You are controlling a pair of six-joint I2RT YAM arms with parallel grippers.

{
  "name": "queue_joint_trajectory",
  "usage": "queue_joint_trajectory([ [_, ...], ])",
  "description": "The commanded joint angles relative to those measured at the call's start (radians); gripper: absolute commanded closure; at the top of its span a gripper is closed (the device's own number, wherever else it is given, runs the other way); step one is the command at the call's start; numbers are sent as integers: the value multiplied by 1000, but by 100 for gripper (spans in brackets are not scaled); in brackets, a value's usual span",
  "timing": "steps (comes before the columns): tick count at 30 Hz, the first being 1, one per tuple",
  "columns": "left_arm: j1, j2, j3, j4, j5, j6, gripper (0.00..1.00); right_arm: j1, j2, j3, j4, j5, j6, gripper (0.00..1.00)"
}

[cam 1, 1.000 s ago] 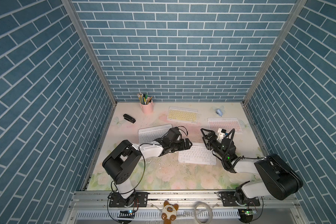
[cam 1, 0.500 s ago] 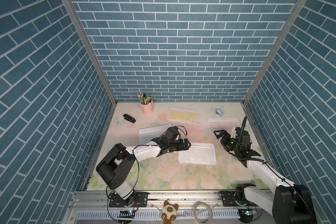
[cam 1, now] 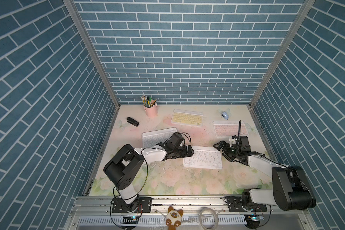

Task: Stack the numeric keypads
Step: Pick up the numeric keypad from the center of the board.

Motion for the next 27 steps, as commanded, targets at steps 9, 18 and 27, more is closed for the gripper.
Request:
queue_joint_trajectory([
  [9,11,61,19,-6,49,-14,0,-10,96,26,102,-21,-43,1],
  [18,12,87,32,-2,64,-14,0,-12,92,-40,247,-83,50,1],
  [27,12,97,46,-5,66,-13,1,-8,87,-132,519,-160,209,1],
])
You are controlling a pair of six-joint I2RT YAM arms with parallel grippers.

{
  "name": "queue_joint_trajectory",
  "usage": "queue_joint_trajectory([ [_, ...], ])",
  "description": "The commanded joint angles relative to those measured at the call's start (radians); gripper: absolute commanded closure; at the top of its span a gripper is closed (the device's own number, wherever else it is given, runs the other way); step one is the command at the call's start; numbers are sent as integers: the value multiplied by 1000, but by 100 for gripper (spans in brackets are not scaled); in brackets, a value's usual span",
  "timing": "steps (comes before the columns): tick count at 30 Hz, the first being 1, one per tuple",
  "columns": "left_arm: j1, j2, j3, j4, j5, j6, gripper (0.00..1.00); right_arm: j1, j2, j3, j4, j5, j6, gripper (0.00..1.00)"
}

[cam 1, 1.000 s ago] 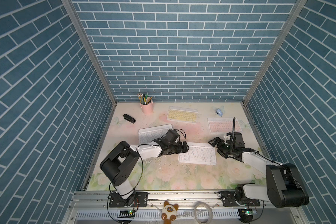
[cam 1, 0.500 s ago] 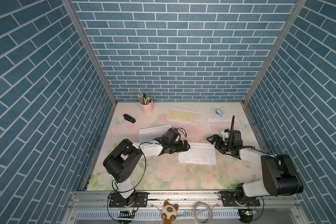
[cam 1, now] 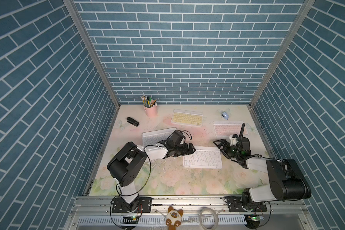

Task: Stack the numeric keypads
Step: Pick up the numeric keypad from the center of the board.

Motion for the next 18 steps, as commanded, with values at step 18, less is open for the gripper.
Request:
queue_joint_trajectory([
  [18,-1,46,10,-48,12,3,0,-9,-132,-27,-14,-60,-22,1],
])
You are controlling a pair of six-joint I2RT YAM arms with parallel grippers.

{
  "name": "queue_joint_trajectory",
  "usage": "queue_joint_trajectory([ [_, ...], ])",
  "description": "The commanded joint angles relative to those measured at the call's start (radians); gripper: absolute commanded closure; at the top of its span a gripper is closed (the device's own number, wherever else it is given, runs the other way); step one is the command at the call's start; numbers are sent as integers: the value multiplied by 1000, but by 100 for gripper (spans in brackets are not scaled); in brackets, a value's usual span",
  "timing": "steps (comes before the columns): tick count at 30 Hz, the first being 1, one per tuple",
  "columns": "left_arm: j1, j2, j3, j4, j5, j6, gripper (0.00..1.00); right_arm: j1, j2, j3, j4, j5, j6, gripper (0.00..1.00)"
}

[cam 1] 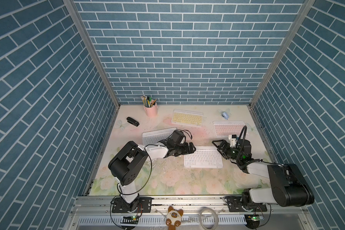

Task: Stack the numeric keypads
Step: Pick up the numeric keypad from the center of the board.

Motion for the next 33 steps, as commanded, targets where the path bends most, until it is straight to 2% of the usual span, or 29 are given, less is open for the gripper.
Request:
queue_joint_trajectory([
  [1,-4,29,-6,-55,8,5,0,-29,-48,44,-137,31,-83,1],
  [3,-3,27,-8,-60,7,7,1,-61,-44,70,-204,36,-116,1],
  [7,-4,25,-7,-60,7,7,0,-115,41,99,-197,-5,-137,1],
  [17,-4,30,0,-76,-1,7,0,-125,233,113,-36,-82,-128,1],
  [33,-3,55,26,-86,1,8,0,-123,230,18,103,-107,-44,1],
])
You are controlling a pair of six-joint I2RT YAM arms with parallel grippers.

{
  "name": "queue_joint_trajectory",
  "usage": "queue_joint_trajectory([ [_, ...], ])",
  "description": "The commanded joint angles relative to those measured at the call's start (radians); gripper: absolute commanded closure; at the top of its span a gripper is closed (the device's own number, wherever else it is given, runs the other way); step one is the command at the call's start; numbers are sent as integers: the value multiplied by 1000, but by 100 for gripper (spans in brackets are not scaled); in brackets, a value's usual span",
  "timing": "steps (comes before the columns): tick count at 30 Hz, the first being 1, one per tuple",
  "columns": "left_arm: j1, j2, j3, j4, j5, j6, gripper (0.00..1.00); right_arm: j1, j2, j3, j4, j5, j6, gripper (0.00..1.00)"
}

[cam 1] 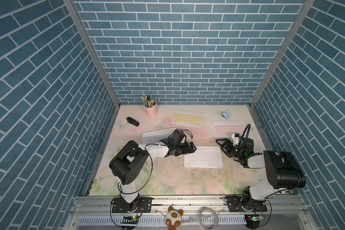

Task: Stack the numeric keypads
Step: Pick up the numeric keypad from the center of the board.

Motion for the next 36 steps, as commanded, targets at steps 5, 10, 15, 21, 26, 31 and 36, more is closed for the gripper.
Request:
queue_joint_trajectory([
  [5,-4,39,2,-64,2,8,0,2,-21,-37,-19,-2,48,1],
  [10,-4,42,5,-62,2,8,0,4,-54,-59,6,-7,94,1],
  [15,-4,52,10,-62,5,7,0,14,-74,-64,27,-11,109,1],
  [21,-4,48,10,-64,6,11,0,17,-31,-58,85,-18,103,1],
  [26,-4,45,10,-70,5,15,0,17,25,-35,115,-15,102,1],
  [31,-3,44,18,-82,3,19,0,17,46,-34,153,-26,116,1],
  [36,-3,47,26,-90,3,23,0,13,48,-30,129,-22,89,1],
])
